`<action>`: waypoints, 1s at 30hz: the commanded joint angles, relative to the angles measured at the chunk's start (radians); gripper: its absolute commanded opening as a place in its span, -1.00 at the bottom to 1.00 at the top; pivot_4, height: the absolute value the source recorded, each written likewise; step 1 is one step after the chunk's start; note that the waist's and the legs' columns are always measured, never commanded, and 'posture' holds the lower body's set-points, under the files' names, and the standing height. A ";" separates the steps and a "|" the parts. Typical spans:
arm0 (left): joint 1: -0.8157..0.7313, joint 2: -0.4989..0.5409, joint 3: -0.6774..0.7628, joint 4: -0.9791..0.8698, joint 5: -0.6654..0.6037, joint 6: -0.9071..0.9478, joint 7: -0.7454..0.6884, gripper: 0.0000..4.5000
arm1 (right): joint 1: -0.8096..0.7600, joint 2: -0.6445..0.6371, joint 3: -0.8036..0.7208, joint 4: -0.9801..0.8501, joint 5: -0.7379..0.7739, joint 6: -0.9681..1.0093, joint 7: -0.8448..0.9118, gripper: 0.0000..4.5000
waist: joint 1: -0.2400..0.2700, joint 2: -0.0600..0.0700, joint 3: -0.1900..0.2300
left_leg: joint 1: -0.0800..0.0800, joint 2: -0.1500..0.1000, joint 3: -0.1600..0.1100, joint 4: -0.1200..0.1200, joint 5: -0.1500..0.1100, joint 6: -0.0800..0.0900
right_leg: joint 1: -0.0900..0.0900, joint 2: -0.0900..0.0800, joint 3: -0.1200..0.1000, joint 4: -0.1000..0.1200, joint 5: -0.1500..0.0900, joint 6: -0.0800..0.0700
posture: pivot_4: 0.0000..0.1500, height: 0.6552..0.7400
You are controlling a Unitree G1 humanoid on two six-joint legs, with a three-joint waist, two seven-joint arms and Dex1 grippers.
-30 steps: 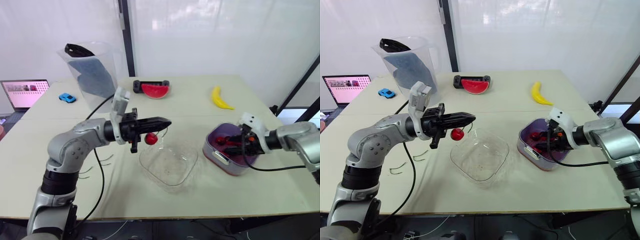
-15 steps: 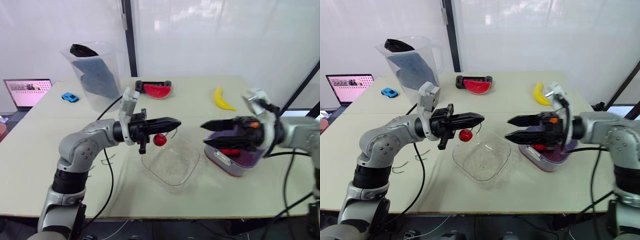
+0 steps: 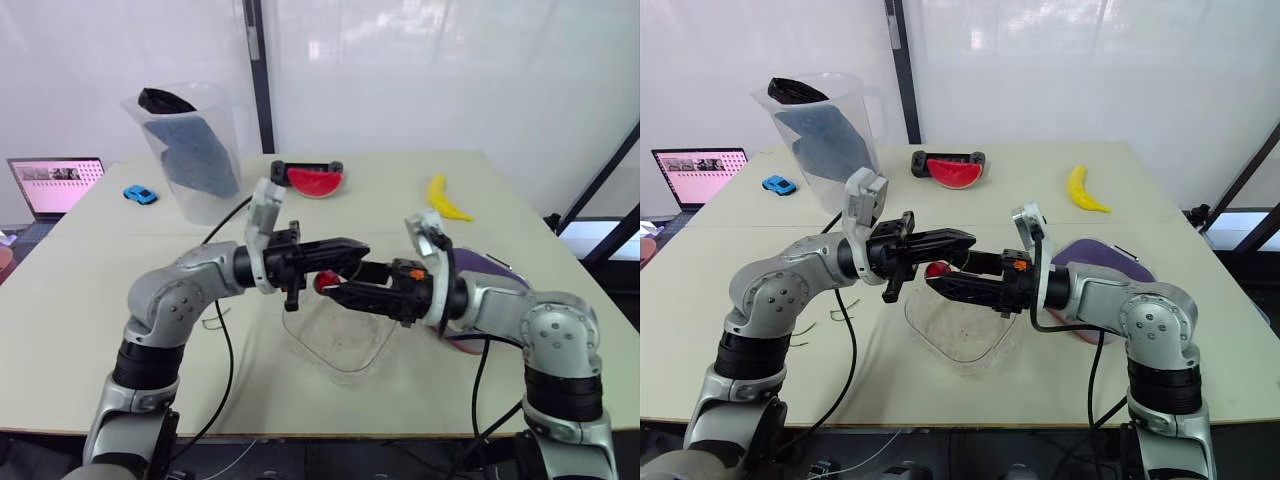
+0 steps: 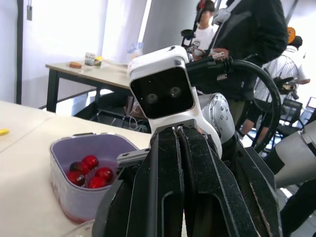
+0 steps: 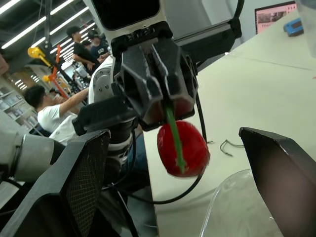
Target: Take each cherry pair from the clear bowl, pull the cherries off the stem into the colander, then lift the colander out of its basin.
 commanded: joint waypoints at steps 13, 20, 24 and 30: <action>-0.004 0.003 0.008 -0.025 0.002 -0.027 -0.004 -1.00 | 0.015 0.036 0.044 -0.038 0.065 -0.058 -0.080 -0.03 | 0.000 0.000 0.000 | 0.000 0.000 0.000 0.000 0.000 0.000 | 0.000 0.000 0.000 0.000 0.000 0.000 | 1.00 1.00; 0.000 0.014 0.010 -0.030 0.000 -0.028 -0.001 -1.00 | 0.027 0.021 0.062 -0.040 0.063 -0.059 -0.079 -0.57 | 0.000 0.000 0.000 | 0.000 0.000 0.000 0.000 0.000 0.000 | 0.000 0.000 0.000 0.000 0.000 0.000 | 1.00 1.00; -0.002 0.016 0.008 -0.028 0.001 -0.030 -0.001 -1.00 | 0.026 0.016 0.068 -0.036 0.056 -0.075 -0.083 -0.77 | 0.000 0.000 0.000 | 0.000 0.000 0.000 0.000 0.000 0.000 | 0.000 0.000 0.000 0.000 0.000 0.000 | 1.00 1.00; -0.008 0.011 0.003 -0.023 0.010 -0.038 -0.002 -1.00 | 0.042 -0.018 0.085 -0.045 0.052 -0.068 -0.066 -0.77 | 0.000 0.000 0.000 | 0.000 0.000 0.000 0.000 0.000 0.001 | 0.000 0.000 0.000 0.000 0.000 0.000 | 1.00 1.00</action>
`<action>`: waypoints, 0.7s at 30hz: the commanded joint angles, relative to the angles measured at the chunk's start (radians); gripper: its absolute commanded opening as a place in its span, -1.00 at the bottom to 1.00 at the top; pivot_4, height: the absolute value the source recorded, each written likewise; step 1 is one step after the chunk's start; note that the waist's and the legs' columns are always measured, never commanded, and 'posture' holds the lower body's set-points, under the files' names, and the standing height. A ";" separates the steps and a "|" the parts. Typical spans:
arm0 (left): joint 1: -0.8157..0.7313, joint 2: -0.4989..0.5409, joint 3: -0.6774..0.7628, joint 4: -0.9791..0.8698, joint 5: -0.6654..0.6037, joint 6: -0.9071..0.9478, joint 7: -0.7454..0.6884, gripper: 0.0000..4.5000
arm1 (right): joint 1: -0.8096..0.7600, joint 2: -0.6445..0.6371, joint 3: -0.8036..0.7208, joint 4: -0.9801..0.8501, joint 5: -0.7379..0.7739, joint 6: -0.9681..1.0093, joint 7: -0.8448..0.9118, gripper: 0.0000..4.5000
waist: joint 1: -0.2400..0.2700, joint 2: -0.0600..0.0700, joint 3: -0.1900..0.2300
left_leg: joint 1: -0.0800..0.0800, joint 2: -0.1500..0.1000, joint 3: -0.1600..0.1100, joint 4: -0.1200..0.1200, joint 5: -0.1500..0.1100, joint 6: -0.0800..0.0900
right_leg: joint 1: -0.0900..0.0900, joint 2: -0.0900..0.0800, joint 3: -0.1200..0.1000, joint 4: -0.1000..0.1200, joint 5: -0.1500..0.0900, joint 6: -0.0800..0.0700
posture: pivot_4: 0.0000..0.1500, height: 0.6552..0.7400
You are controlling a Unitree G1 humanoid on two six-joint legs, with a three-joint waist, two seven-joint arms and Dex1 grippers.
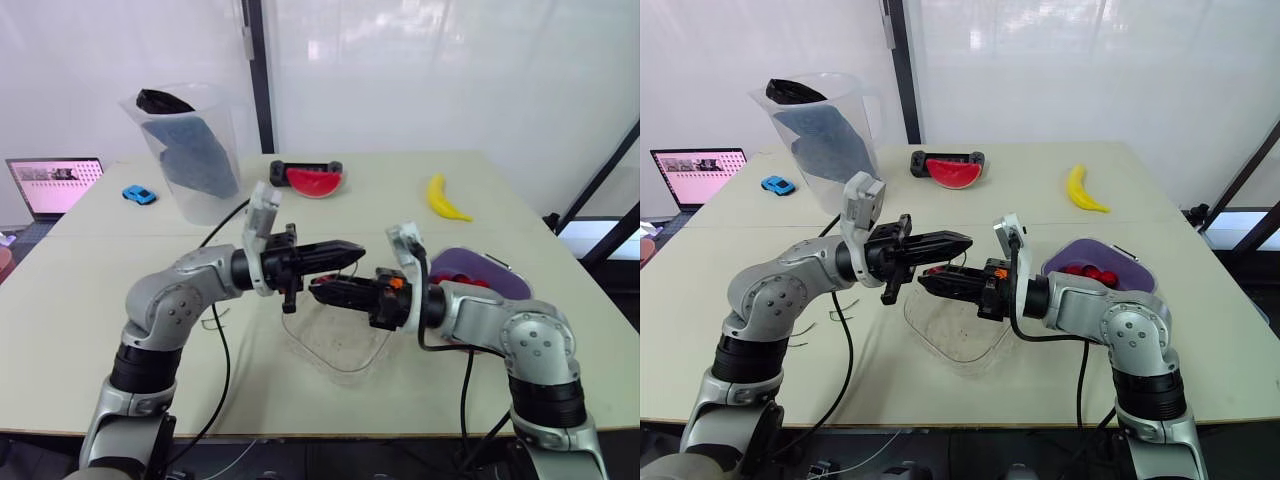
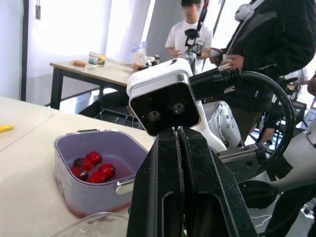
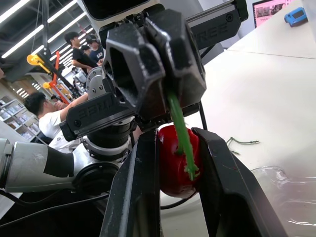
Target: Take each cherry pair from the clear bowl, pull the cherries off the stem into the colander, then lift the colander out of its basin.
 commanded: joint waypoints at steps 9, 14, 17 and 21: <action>-0.018 -0.006 0.002 -0.012 0.008 -0.030 -0.007 -1.00 | 0.068 -0.167 0.093 -0.112 -0.032 0.033 0.093 -0.77 | 0.001 0.000 0.000 | 0.000 0.000 0.000 0.000 0.000 0.000 | 0.000 0.000 0.000 0.000 0.000 0.000 | 1.00 1.00; -0.018 -0.009 0.003 -0.009 0.012 -0.034 -0.007 -1.00 | 0.075 -0.227 0.126 -0.134 -0.053 0.043 0.117 -0.77 | 0.001 0.000 0.000 | 0.000 0.000 0.000 0.000 0.000 0.001 | 0.000 0.000 0.000 0.000 0.000 0.000 | 1.00 1.00; -0.019 -0.010 0.001 -0.009 0.013 -0.038 -0.007 -1.00 | 0.076 -0.229 0.126 -0.129 -0.050 0.041 0.116 -0.77 | 0.002 0.000 0.000 | 0.000 0.000 0.000 0.000 0.000 0.001 | 0.001 0.000 0.000 -0.001 0.000 0.000 | 1.00 1.00; -0.019 -0.007 0.003 -0.008 0.012 -0.039 -0.005 -1.00 | 0.049 -0.236 0.060 -0.112 0.004 0.034 0.110 -0.77 | 0.003 0.000 0.000 | 0.000 0.000 0.000 0.000 0.000 0.001 | 0.001 0.000 0.000 -0.001 0.000 0.000 | 1.00 1.00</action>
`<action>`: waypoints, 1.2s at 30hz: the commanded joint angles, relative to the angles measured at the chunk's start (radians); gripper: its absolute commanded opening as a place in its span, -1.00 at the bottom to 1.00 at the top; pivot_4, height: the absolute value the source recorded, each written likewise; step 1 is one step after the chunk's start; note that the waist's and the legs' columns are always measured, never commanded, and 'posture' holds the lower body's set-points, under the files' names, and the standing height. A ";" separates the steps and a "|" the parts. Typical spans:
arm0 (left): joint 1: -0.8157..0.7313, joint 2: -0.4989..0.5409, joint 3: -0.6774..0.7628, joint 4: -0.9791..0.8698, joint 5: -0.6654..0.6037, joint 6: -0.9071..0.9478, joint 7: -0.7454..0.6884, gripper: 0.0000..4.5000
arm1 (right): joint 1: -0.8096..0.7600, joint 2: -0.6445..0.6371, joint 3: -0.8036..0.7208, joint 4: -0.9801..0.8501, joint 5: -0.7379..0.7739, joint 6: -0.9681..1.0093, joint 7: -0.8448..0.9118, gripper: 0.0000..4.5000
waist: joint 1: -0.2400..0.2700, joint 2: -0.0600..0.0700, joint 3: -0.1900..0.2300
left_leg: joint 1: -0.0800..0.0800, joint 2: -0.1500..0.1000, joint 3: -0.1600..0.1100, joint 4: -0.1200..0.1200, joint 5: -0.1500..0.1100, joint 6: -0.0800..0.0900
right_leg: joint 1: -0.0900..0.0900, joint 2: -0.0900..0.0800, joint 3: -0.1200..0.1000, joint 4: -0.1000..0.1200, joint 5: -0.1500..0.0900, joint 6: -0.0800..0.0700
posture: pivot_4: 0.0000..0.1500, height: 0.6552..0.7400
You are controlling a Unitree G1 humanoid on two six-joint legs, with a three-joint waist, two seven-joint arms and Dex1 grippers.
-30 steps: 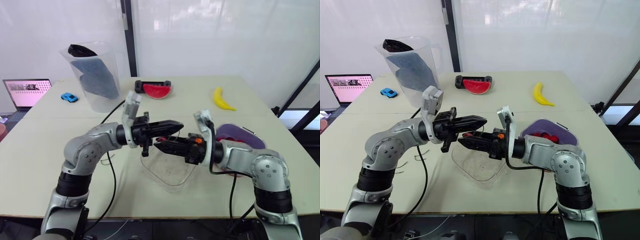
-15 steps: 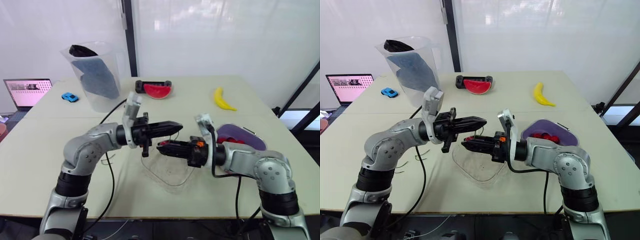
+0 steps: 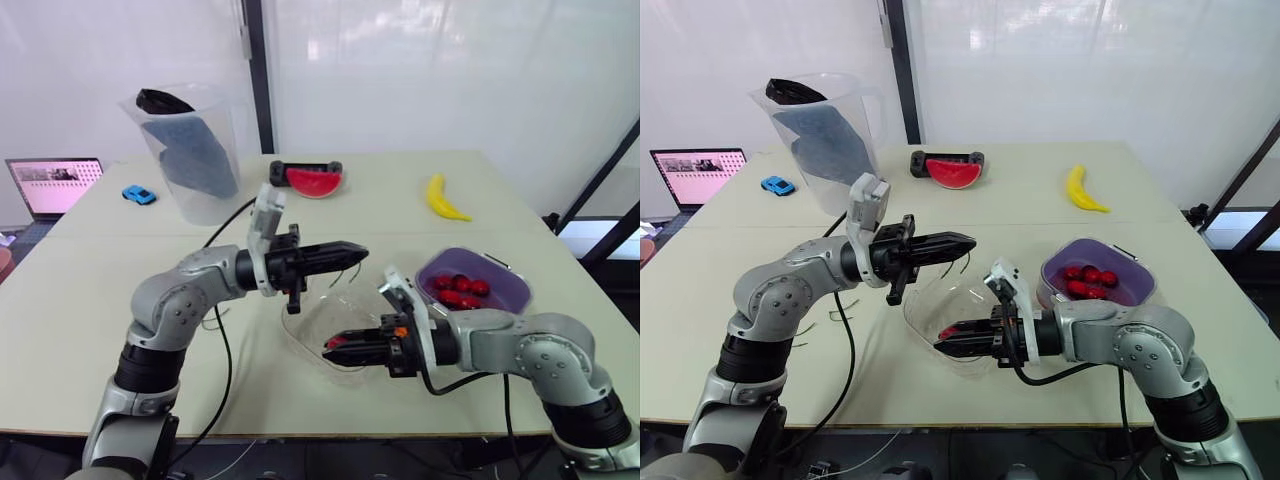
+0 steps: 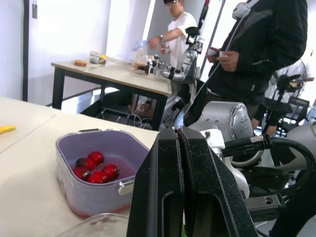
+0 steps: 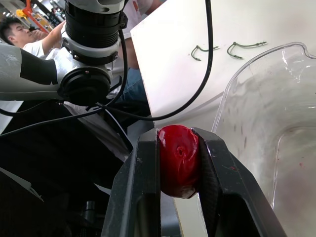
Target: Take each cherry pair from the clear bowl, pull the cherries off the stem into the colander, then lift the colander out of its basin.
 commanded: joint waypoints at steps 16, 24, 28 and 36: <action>0.034 0.068 0.035 -0.015 0.019 -0.032 -0.025 -1.00 | -0.013 -0.685 -0.073 0.372 -0.540 -0.409 0.398 -0.77 | 0.001 0.000 0.000 | 0.001 0.000 0.003 -0.001 -0.001 0.002 | 0.002 0.000 0.000 -0.004 0.000 0.000 | 1.00 1.00; 0.066 0.064 0.033 -0.045 0.028 -0.041 -0.006 -1.00 | -0.073 -0.633 0.114 0.505 -0.846 -0.552 0.434 -0.77 | 0.001 0.001 0.000 | 0.001 0.000 0.002 -0.001 -0.001 0.001 | 0.002 0.000 0.001 -0.004 0.000 0.000 | 1.00 1.00; 0.084 0.067 0.035 -0.054 0.041 -0.048 0.002 -1.00 | -0.114 -0.612 0.144 0.520 -0.936 -0.564 0.447 -0.17 | 0.002 0.001 0.001 | 0.001 0.001 0.002 -0.001 0.000 0.001 | 0.001 0.000 0.001 -0.004 0.000 0.000 | 1.00 1.00; 0.086 0.074 0.039 -0.058 0.044 -0.053 0.004 -1.00 | -0.169 -0.625 0.108 0.474 -0.966 -0.532 0.526 0.99 | 0.004 0.001 0.001 | 0.001 0.000 0.002 -0.001 0.000 0.001 | 0.001 0.000 0.001 -0.005 0.000 0.000 | 1.00 1.00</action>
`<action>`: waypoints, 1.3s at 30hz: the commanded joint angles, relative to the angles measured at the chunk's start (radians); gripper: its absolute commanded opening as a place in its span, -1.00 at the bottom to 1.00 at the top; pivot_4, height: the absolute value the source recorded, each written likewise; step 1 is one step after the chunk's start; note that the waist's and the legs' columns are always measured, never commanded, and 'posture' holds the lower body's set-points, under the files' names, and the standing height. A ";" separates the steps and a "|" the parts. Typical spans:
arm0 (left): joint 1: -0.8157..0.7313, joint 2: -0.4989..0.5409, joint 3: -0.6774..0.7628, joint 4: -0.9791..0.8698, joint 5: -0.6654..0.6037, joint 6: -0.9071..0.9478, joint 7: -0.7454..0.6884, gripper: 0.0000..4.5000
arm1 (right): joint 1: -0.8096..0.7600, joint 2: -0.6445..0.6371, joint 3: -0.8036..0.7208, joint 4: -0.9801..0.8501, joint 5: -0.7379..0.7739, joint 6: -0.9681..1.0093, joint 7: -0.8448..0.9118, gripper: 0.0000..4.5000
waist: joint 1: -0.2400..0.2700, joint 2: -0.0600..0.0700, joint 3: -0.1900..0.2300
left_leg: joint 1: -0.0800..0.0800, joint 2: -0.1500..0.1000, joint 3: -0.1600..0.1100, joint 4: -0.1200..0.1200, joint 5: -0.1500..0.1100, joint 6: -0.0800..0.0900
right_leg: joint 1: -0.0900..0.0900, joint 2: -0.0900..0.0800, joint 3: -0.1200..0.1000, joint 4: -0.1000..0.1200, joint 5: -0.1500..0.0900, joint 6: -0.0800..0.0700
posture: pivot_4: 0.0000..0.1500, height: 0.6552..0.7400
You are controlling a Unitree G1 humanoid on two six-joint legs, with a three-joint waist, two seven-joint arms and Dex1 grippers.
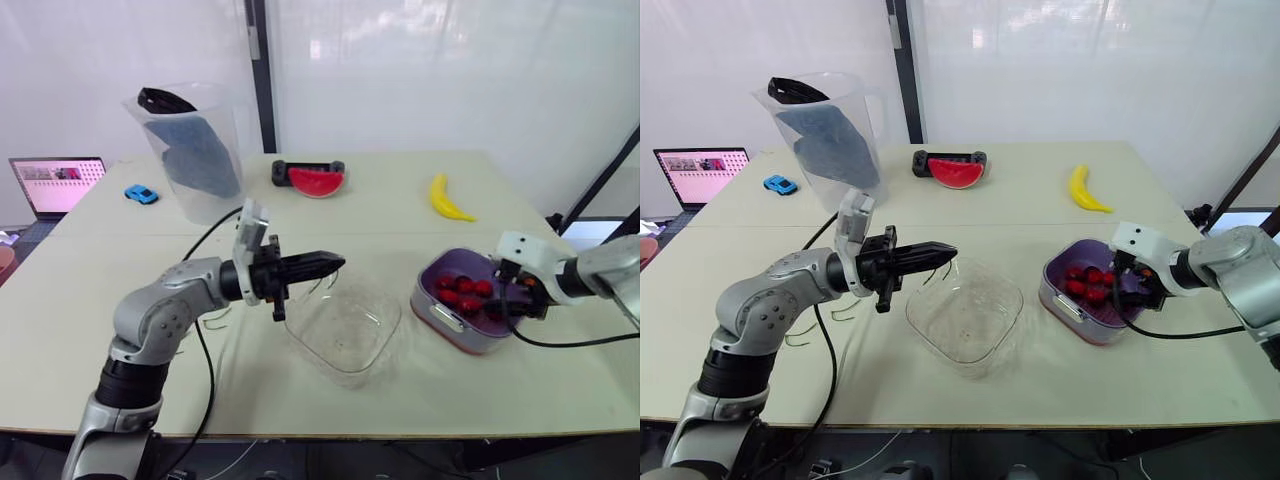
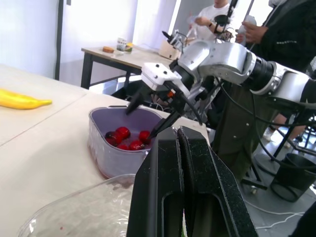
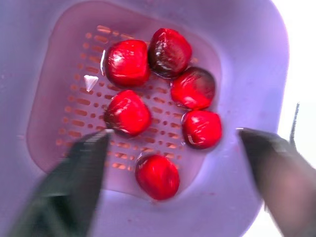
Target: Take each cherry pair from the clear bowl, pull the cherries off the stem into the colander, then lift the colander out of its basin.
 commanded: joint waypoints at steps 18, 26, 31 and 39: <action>0.122 0.147 0.150 -0.081 -0.026 0.014 0.076 -1.00 | -0.281 0.319 -0.363 -0.323 0.755 0.418 0.108 0.99 | 0.000 0.000 0.000 | 0.000 0.001 -0.001 0.000 0.000 0.000 | 0.001 0.000 -0.001 -0.001 0.000 0.000 | 1.00 1.00; 0.411 0.276 0.365 -0.078 -0.026 -0.003 0.073 -1.00 | -0.293 0.376 -0.313 -0.248 0.672 0.269 0.130 0.99 | 0.001 0.000 0.000 | 0.000 0.001 -0.001 -0.002 0.000 0.000 | -0.001 -0.001 0.000 0.000 0.000 0.000 | 1.00 1.00; 0.562 0.284 0.399 0.015 0.049 -0.063 0.053 -1.00 | -0.274 0.326 -0.334 -0.212 0.639 0.228 0.153 0.99 | 0.002 0.000 0.000 | 0.000 0.001 -0.001 -0.001 0.000 0.000 | 0.001 -0.002 -0.001 -0.001 0.000 0.000 | 1.00 1.00; 0.597 0.246 0.359 0.180 0.124 -0.143 0.044 -1.00 | -0.128 0.173 -0.454 -0.155 0.604 0.192 0.189 0.99 | 0.006 0.000 0.000 | 0.001 0.002 -0.001 -0.002 -0.001 0.001 | 0.001 -0.002 -0.001 -0.002 0.000 0.000 | 1.00 1.00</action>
